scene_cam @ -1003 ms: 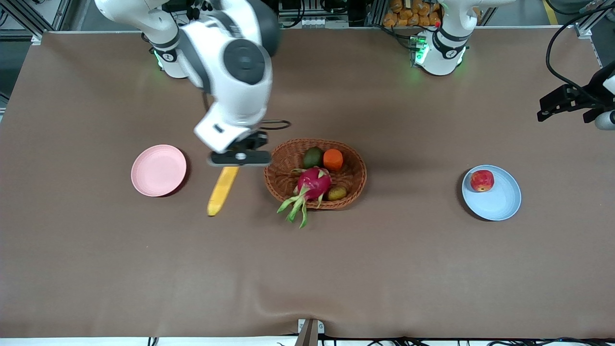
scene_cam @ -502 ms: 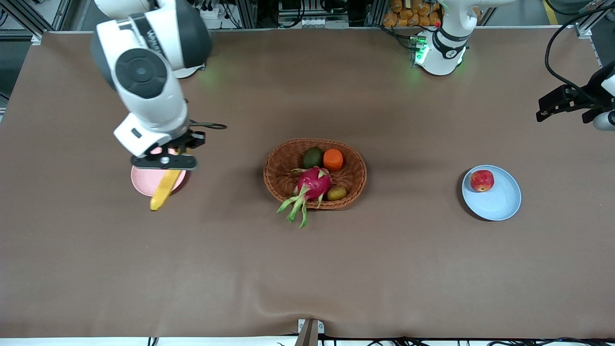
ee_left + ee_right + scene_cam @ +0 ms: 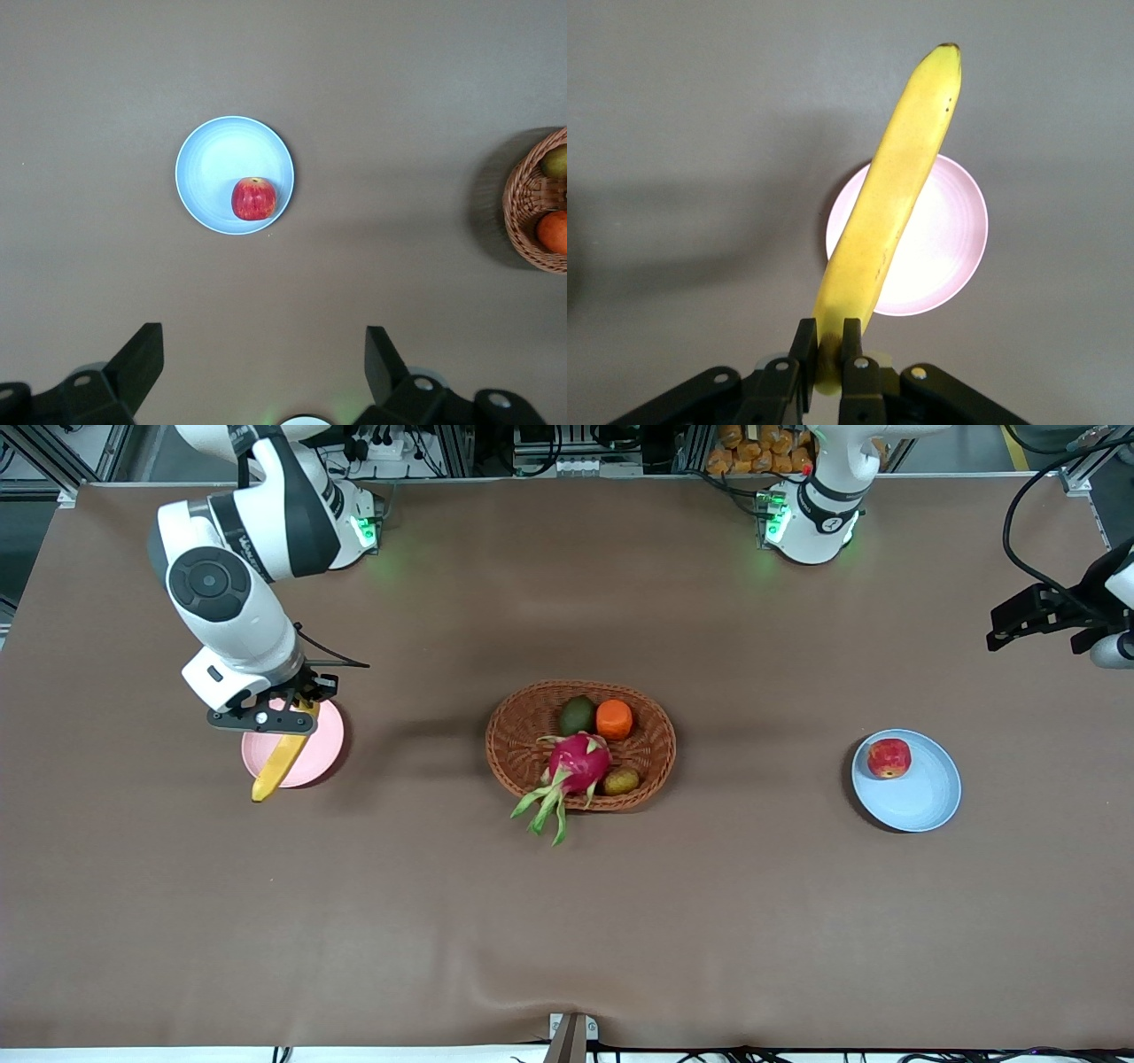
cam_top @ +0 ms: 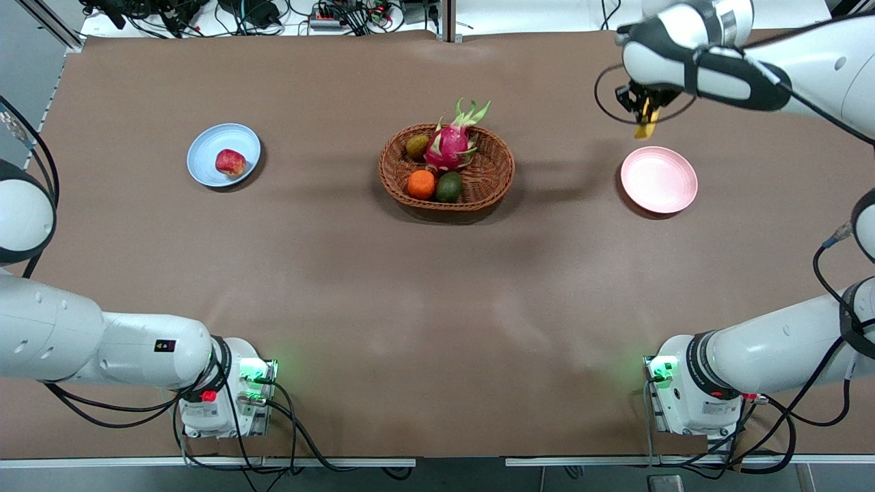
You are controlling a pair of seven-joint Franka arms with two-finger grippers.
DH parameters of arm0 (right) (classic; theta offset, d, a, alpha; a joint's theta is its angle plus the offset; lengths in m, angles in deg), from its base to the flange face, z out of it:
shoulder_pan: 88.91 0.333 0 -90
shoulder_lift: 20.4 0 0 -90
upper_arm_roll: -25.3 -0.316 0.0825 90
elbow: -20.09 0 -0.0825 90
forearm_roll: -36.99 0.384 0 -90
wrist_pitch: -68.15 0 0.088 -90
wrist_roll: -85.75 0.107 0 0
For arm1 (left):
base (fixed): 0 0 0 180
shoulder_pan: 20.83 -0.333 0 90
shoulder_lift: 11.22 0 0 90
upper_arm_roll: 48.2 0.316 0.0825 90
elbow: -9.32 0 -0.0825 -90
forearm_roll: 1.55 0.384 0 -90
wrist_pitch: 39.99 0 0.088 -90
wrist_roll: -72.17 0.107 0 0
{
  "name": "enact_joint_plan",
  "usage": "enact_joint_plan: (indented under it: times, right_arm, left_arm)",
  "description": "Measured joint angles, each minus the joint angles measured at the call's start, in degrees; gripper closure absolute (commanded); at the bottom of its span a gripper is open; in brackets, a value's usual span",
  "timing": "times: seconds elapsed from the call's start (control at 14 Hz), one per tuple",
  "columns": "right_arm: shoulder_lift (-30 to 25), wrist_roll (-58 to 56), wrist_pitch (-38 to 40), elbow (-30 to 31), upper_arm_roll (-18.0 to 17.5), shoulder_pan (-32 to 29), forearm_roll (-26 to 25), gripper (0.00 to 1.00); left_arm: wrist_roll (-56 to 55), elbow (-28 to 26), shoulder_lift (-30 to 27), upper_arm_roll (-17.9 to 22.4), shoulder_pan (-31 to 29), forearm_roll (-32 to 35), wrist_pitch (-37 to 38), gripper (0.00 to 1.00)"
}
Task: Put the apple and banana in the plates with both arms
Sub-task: 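Lower the banana onto the pink plate and open the right gripper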
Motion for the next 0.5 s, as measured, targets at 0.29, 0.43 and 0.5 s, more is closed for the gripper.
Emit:
enact_joint_plan:
  times: [0.29, 0.43, 0.5]
  right_arm:
    - [-0.59, 0.0, -8.99, 9.41, 0.07, -3.89, 0.01, 1.0]
    - [-0.48, -0.03, -12.38, 12.24, 0.12, -5.86, 0.01, 1.0]
    - [-0.22, -0.06, -13.77, 13.43, 0.12, -6.77, 0.01, 1.0]
  left_arm:
    - [0.0, 0.0, 0.07, -0.01, 0.02, 0.0, 0.0, 0.0]
    - [0.0, 0.0, 0.07, -0.01, 0.04, 0.0, 0.0, 0.0]
    - [0.0, 0.0, 0.07, -0.01, 0.04, 0.0, 0.0, 0.0]
